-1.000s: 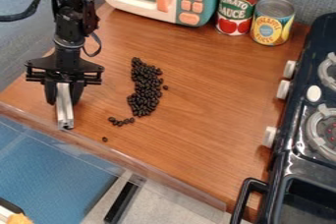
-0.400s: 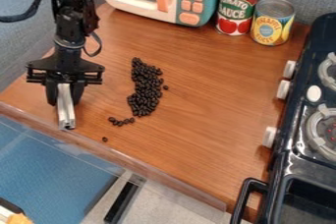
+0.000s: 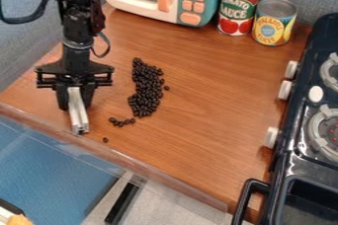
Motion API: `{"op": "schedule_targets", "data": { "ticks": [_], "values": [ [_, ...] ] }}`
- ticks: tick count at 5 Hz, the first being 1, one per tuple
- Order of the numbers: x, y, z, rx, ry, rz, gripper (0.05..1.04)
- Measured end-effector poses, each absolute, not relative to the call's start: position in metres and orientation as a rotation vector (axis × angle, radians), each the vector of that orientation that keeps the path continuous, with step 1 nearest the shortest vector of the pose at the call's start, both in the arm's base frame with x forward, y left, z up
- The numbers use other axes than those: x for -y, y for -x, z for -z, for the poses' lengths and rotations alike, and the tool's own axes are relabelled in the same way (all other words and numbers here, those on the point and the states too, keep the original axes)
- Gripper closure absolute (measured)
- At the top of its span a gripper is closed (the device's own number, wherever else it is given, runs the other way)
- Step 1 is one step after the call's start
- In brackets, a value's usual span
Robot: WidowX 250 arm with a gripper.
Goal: Sweep into pile
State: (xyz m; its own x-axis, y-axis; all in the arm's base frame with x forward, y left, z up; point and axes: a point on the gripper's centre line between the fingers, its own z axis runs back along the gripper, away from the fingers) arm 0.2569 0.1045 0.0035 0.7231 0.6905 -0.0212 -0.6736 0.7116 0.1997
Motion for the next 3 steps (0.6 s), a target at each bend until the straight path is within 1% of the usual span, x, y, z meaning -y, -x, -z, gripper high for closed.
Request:
{"op": "schedule_targets", "data": {
  "ticks": [1, 3],
  "values": [
    [-0.0847, -0.2552, -0.0036, -0.108, -0.159, -0.725, 0.678],
    [-0.0756, -0.2576, -0.003, -0.101, -0.153, -0.719, 0.678]
  ]
}}
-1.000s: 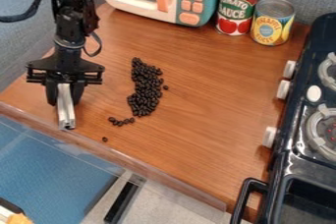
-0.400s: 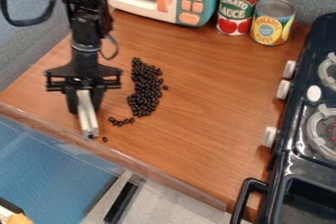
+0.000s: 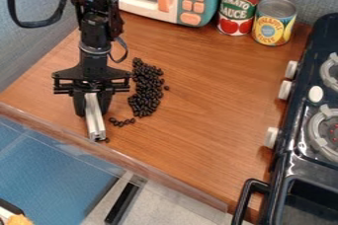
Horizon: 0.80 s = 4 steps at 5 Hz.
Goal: Sweep into pile
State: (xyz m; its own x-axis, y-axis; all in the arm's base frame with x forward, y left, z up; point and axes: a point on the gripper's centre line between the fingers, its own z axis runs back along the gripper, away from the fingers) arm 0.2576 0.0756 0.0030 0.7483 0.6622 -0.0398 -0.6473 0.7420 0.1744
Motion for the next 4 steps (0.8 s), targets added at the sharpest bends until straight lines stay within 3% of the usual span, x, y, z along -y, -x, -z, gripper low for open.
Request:
{"op": "schedule_targets", "data": {
  "ticks": [4],
  "values": [
    [-0.059, -0.279, -0.001, -0.079, -0.095, -0.806, 0.678]
  ]
}}
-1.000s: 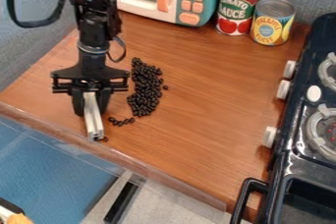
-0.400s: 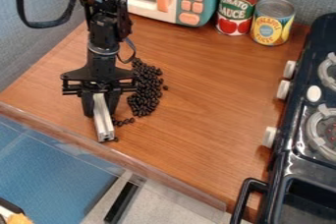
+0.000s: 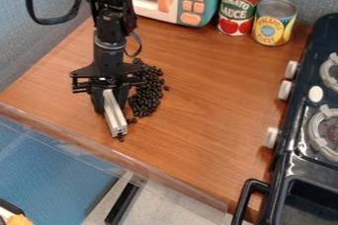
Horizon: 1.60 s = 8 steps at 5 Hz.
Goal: Sweep into pile
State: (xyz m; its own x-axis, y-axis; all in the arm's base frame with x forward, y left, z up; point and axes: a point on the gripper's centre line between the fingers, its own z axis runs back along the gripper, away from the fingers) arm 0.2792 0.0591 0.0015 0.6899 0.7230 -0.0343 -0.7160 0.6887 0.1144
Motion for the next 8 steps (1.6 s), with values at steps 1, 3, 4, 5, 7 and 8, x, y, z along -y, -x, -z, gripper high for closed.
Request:
{"op": "schedule_targets", "data": {
  "ticks": [1, 3, 4, 5, 7, 8],
  "values": [
    [-0.058, -0.288, -0.002, -0.071, -0.076, -0.832, 0.678],
    [-0.057, -0.302, -0.001, -0.067, -0.052, -0.868, 0.678],
    [-0.055, -0.306, -0.001, -0.077, -0.042, -0.891, 0.678],
    [-0.053, -0.31, -0.001, -0.078, -0.028, -0.902, 0.678],
    [-0.046, -0.318, -0.002, -0.092, 0.008, -0.93, 0.678],
    [-0.042, -0.322, -0.002, -0.099, 0.018, -0.93, 0.678]
  ]
}}
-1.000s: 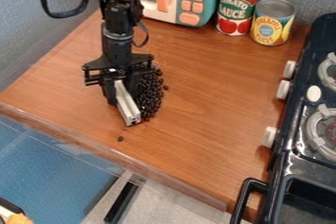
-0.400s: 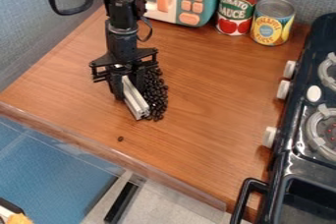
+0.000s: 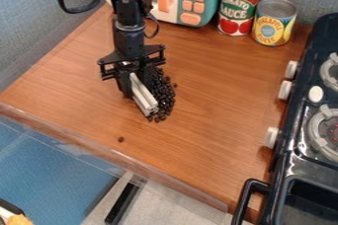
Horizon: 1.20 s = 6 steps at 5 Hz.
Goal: Sweep into pile
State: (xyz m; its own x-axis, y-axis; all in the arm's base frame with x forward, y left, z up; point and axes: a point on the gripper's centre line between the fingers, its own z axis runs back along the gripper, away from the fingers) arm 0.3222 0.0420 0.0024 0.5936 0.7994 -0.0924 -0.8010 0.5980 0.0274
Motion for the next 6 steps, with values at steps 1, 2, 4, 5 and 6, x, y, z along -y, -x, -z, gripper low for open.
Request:
{"op": "schedule_targets", "data": {
  "ticks": [1, 2, 4, 5, 6],
  "values": [
    [-0.039, -0.322, -0.003, -0.115, 0.032, -0.941, 0.689],
    [-0.036, -0.32, -0.004, -0.136, 0.045, -0.937, 0.691],
    [-0.026, -0.292, -0.025, -0.239, 0.142, -0.855, 0.692],
    [-0.035, -0.287, -0.049, -0.218, 0.199, -0.856, 0.692],
    [-0.043, -0.277, -0.061, -0.218, 0.229, -0.842, 0.692]
  ]
}}
